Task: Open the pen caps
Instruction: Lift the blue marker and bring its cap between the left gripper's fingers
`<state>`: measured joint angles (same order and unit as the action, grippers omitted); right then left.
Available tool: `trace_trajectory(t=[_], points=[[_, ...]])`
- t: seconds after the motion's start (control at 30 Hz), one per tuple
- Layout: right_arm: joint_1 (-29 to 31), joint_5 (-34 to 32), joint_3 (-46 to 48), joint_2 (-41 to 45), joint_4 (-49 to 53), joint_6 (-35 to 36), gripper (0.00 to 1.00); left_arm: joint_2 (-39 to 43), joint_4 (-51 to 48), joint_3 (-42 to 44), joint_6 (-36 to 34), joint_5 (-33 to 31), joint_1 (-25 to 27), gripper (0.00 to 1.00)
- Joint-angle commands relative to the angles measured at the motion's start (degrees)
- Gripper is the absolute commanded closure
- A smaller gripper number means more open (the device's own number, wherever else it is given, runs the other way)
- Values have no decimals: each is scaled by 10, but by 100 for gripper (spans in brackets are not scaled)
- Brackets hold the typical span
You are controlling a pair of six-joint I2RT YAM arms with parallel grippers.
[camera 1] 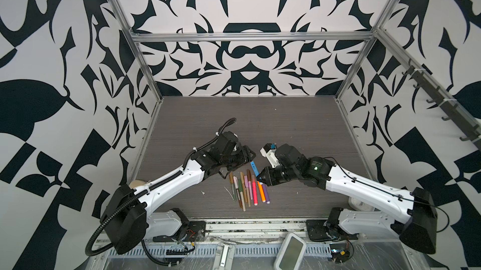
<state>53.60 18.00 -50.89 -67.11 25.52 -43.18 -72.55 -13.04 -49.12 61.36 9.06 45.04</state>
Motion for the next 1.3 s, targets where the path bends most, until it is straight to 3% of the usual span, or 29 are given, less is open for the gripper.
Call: trace_trajectory(t=[0.0,0.33,0.43,0.5,0.73,1.0,1.1,1.2,1.27], points=[[-1,16,2,7,-29,-4,100,0,9,-16,-1,9,1,42],[-1,12,-2,0,-38,-6,100,-11,45,-2,19,37,1,72],[-1,15,0,-2,-39,-8,100,-9,38,1,18,29,0,71],[-2,19,3,-3,-40,-10,100,11,27,0,17,20,0,58],[-1,30,3,-9,-42,-11,100,18,19,-2,12,24,-14,59],[-1,43,1,-18,-50,-10,100,15,24,-4,7,43,-20,84],[-1,40,4,-18,-51,-11,100,18,31,2,8,48,-20,100],[-1,30,4,-20,-51,-11,69,21,32,6,8,50,-20,100],[-1,31,-3,-30,-58,-12,64,22,33,6,8,51,-20,100]])
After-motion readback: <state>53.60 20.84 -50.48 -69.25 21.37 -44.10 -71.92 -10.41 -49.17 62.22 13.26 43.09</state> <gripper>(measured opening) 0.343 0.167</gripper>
